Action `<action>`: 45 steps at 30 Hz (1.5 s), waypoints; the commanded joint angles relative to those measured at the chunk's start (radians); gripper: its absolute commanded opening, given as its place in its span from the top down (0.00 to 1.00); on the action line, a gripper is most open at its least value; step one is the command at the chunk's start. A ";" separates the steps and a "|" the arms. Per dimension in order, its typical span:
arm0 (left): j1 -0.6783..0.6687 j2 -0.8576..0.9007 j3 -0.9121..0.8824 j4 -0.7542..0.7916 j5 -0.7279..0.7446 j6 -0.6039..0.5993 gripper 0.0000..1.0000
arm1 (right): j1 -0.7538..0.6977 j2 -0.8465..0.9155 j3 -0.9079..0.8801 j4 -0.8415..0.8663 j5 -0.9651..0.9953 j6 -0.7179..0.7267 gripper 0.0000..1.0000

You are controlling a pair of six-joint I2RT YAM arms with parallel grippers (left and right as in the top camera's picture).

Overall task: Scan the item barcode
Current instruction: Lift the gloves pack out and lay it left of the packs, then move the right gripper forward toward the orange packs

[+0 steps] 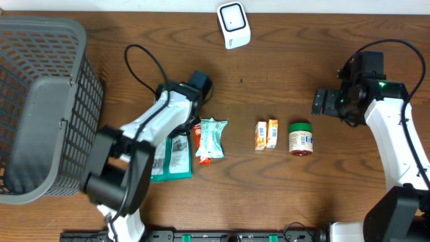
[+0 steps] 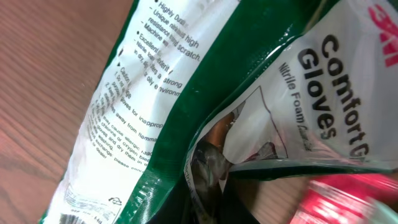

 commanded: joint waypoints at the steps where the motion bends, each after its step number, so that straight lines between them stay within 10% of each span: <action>1: -0.003 0.063 0.002 -0.005 0.048 -0.047 0.93 | -0.002 -0.017 0.014 -0.001 0.006 -0.004 0.01; 20: -0.037 0.075 0.002 0.164 0.360 -0.026 0.92 | -0.002 -0.017 0.014 -0.001 0.006 -0.004 0.01; 24: -0.013 0.038 0.014 0.162 0.345 0.166 0.59 | -0.002 -0.017 0.014 -0.001 0.006 -0.004 0.01; 33: 0.087 -0.234 0.031 0.080 0.267 0.304 0.24 | -0.002 -0.017 0.014 -0.001 0.006 -0.004 0.01; 36: 0.090 -0.300 0.030 0.027 0.266 0.354 0.30 | -0.002 -0.017 0.014 -0.001 0.006 -0.004 0.01; 40: 0.091 -0.317 0.030 -0.059 0.203 0.383 0.89 | -0.002 -0.017 0.014 -0.001 0.006 -0.004 0.01; 45: 0.098 -0.317 0.025 -0.137 0.007 0.382 0.93 | -0.002 -0.017 0.014 -0.001 0.006 -0.004 0.01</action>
